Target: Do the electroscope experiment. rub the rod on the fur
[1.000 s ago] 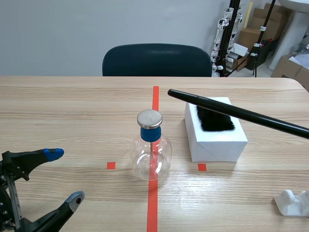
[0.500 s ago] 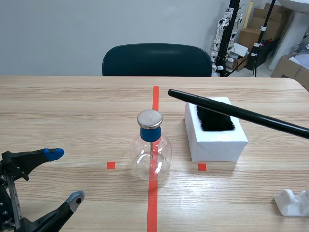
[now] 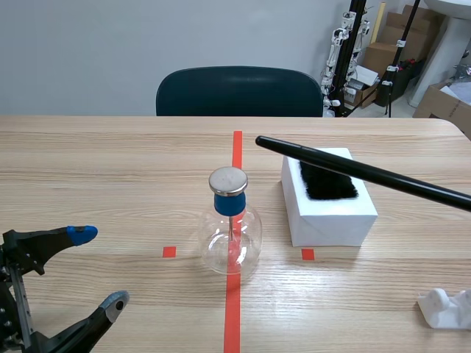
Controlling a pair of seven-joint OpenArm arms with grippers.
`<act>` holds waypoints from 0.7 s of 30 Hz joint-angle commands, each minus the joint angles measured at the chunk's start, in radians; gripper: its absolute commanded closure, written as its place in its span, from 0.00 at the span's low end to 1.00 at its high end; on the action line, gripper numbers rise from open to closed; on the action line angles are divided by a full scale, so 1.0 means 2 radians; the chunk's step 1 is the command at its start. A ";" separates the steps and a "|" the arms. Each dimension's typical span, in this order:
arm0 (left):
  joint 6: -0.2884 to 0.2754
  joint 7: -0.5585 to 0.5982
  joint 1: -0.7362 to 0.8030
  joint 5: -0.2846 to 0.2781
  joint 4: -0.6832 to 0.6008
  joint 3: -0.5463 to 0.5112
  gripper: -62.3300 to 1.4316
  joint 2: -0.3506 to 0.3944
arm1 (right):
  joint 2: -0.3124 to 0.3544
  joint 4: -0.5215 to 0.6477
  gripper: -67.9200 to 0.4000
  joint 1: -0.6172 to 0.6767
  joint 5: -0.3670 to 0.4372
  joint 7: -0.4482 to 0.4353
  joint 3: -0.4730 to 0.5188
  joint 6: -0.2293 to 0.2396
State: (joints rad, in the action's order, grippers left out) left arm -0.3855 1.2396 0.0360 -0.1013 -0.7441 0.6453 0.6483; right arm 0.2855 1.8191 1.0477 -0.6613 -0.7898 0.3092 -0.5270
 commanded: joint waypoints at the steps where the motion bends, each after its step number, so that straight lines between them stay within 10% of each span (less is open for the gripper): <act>1: 0.001 0.010 0.000 -0.003 -0.010 -0.002 0.00 0.000 | 0.002 0.008 1.00 0.000 0.012 -0.005 0.002 -0.005; 21: 0.001 0.010 0.000 -0.003 -0.010 -0.002 0.00 0.000 | 0.002 0.008 1.00 -0.002 0.023 -0.009 0.002 -0.006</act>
